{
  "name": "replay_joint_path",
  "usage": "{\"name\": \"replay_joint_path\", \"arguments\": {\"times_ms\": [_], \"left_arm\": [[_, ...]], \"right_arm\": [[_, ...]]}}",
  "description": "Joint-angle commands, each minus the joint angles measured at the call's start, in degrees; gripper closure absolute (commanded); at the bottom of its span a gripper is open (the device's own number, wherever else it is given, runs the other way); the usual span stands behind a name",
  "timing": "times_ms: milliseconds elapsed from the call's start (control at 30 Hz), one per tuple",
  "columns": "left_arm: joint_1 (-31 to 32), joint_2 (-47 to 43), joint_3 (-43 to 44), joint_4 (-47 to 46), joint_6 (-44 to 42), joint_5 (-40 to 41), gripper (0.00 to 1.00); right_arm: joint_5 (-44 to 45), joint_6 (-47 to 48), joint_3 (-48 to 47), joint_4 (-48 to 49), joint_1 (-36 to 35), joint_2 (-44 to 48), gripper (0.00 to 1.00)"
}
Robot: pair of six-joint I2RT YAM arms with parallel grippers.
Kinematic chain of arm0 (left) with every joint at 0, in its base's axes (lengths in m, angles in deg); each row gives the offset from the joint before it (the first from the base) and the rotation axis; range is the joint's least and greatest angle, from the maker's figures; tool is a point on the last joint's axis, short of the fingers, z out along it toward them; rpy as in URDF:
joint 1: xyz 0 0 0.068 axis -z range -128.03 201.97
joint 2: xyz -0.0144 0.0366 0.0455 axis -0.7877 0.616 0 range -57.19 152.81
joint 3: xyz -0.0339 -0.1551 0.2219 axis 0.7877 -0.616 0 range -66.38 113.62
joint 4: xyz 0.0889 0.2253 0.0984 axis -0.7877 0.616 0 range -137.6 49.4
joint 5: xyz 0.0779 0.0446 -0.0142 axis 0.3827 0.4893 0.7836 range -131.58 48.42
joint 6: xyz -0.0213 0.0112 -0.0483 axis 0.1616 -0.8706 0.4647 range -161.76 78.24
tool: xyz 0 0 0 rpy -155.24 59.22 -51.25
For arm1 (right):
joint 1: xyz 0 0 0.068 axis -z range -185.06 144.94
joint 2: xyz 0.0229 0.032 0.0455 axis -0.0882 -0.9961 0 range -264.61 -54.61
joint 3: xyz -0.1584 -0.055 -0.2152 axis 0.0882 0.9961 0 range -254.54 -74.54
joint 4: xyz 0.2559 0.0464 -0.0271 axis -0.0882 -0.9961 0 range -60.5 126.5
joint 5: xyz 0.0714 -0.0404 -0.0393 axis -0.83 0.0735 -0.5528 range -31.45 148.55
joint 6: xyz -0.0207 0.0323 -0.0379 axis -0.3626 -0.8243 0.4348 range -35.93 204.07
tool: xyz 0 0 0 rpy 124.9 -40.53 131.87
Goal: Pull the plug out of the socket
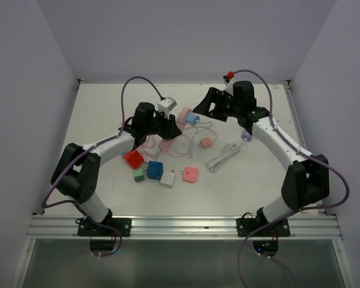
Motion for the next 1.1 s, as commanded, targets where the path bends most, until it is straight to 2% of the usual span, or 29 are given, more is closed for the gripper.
{"name": "replay_joint_path", "arguments": {"times_ms": [0,200,500,533,600,633,700,733,833,1067], "left_arm": [[0.57,-3.02,3.22,-3.83,-1.29,-2.13,1.00],[1.10,-4.43,3.22,-4.54,-1.21,-2.04,1.00],[1.54,-5.48,2.52,-5.24,-1.65,-2.30,1.00],[1.54,-5.57,2.43,-5.33,-1.73,-2.30,1.00],[1.54,-5.84,2.16,-5.41,-1.82,-1.95,1.00],[1.54,-5.93,1.99,-5.50,-2.00,-1.34,1.00],[1.54,-6.01,1.81,-5.41,-2.08,-0.81,1.00],[1.54,-6.01,1.55,-5.41,-2.17,-0.46,1.00],[1.45,-6.10,1.11,-5.50,-1.91,1.90,1.00],[-2.59,-5.05,-0.65,-6.30,2.40,7.45,1.00]], "right_arm": [[-3.76,-1.40,-3.01,1.50,-1.10,-2.16,0.19],[-4.28,-2.63,-1.96,1.77,-1.98,-3.66,0.26],[-6.04,-4.30,-0.99,3.70,-2.86,-4.98,0.54],[-6.30,-4.39,-0.81,3.79,-2.86,-5.16,0.54],[-6.66,-4.92,-0.38,4.31,-2.95,-5.07,0.63],[-6.66,-4.92,-0.20,4.40,-2.95,-4.98,0.72],[-6.74,-4.83,-0.02,4.32,-2.95,-4.81,0.80],[-6.83,-4.57,-0.02,4.06,-2.95,-4.81,0.88],[-6.83,-3.87,-0.02,2.83,-2.95,-4.46,1.00],[-6.83,-2.20,1.73,0.54,-2.68,-2.17,1.00]]}}
